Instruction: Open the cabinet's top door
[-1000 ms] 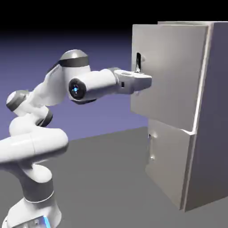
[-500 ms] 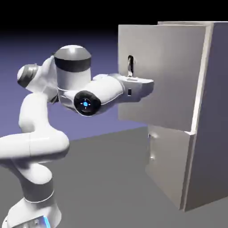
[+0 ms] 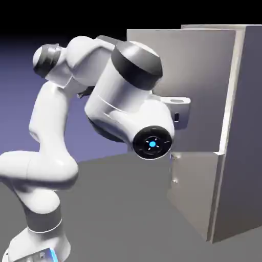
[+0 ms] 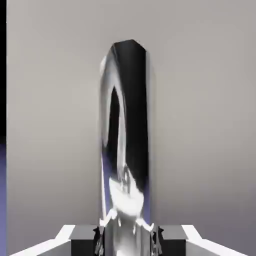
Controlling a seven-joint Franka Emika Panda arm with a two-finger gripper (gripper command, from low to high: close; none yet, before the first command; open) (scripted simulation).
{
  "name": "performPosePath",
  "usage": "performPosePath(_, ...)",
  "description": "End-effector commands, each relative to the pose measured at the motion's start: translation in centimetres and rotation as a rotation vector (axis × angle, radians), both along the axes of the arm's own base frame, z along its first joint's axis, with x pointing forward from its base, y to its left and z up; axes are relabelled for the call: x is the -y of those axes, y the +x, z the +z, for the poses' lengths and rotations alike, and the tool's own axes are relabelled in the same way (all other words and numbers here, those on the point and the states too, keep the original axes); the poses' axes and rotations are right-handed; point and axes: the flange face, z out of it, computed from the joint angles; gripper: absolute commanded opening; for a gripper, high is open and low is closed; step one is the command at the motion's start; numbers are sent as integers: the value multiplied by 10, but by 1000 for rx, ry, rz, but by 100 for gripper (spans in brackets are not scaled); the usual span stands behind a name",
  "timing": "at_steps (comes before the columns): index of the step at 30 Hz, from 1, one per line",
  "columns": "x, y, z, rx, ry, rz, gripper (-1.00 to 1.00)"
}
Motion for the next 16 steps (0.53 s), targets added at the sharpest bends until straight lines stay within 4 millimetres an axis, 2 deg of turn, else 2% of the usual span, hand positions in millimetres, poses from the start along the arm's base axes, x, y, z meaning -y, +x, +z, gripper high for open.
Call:
performPosePath(1, 7, 2, 0, 0, 0, 25, -100)
performPosePath(8, 46, 15, 0, 0, 0, 180, -100)
performPosePath(16, 71, 27, 0, 0, 0, 289, -100)
